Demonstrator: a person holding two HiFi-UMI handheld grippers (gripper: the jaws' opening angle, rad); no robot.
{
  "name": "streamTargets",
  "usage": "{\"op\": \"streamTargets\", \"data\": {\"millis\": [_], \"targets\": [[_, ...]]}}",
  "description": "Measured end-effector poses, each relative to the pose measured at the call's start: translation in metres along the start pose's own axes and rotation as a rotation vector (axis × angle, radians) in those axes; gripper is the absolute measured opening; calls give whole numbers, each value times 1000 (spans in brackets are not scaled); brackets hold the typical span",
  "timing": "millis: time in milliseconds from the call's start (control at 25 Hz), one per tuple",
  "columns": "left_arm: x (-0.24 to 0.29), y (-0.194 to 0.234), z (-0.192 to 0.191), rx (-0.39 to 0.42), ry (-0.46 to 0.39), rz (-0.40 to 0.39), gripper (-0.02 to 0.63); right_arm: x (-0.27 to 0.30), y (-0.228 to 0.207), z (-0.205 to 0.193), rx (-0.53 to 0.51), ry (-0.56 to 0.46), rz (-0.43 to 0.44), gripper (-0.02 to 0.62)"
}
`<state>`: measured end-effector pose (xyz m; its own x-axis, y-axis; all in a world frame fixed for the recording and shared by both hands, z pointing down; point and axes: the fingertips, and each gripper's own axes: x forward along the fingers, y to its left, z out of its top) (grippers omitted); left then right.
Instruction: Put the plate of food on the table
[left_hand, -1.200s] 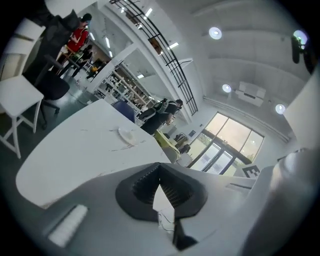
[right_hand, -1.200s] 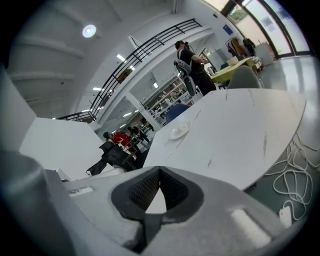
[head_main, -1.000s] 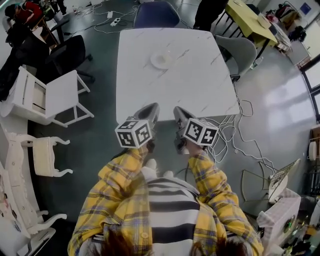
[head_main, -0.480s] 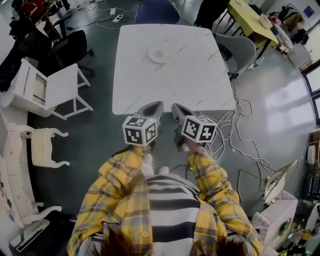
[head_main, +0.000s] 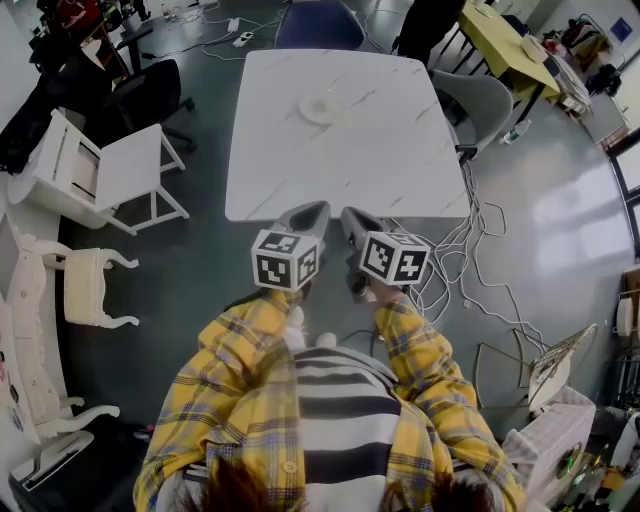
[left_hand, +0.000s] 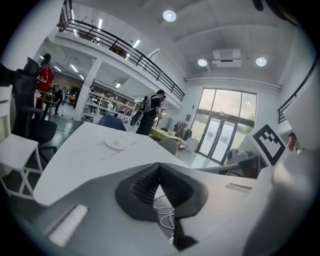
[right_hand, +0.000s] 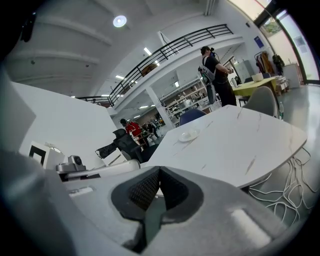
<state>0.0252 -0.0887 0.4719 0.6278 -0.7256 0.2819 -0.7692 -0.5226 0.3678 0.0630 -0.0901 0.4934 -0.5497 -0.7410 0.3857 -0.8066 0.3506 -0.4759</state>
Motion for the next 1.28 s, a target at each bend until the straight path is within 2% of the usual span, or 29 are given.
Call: {"op": "streamTargets", "data": {"millis": [280, 640, 880, 1280], "targets": [[-4, -4, 5, 49, -30, 20, -2, -3, 6, 1, -43, -9, 20, 0], [-4, -5, 4, 36, -35, 34, -2, -5, 6, -2, -93, -5, 18, 0], [-4, -6, 7, 48, -54, 40, -2, -8, 7, 4, -138, -58, 15, 0], [-5, -8, 5, 53, -65, 38, -2, -9, 3, 0, -155, -48, -6, 0]]}}
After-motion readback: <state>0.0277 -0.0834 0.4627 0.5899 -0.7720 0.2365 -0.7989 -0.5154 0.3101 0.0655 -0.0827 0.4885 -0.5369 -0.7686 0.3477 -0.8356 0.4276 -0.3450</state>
